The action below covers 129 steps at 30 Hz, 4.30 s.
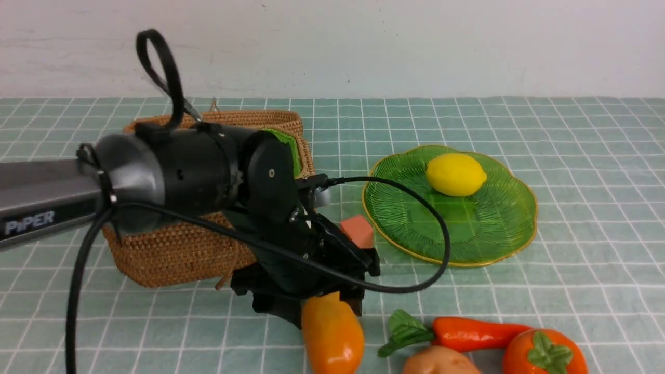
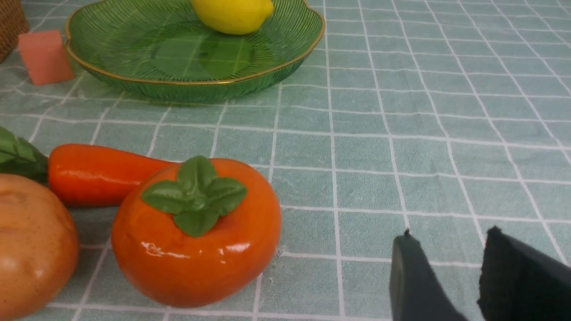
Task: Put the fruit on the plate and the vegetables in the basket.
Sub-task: Grab the mango with your left arm and place it on the right plate, then use the left arm to grab an eggplant and put it into the left basket
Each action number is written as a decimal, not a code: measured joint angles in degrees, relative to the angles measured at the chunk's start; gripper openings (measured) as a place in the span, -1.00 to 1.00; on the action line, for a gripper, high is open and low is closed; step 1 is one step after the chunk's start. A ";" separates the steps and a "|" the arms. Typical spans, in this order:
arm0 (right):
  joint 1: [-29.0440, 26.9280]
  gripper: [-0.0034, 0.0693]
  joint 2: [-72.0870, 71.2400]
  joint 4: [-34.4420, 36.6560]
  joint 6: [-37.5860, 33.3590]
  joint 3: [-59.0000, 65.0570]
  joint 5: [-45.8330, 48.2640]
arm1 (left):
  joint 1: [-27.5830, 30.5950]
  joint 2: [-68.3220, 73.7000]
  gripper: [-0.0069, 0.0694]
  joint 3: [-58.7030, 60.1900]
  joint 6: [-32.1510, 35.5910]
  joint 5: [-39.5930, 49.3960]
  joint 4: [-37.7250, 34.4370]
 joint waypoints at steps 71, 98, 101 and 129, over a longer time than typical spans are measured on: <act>0.00 -0.24 0.00 0.00 0.00 0.01 0.00 | 0.00 31.08 0.82 -50.72 8.29 0.81 5.77; 0.00 -0.24 0.00 0.02 0.00 0.01 0.00 | -1.39 -18.65 0.74 0.02 43.41 21.32 1.98; 0.00 -0.24 0.00 0.02 0.00 0.01 0.00 | -5.80 -17.55 0.74 6.30 43.02 16.42 2.38; 0.00 -0.24 0.00 0.02 0.00 0.01 0.00 | -5.44 -8.99 0.03 1.69 27.40 12.87 9.39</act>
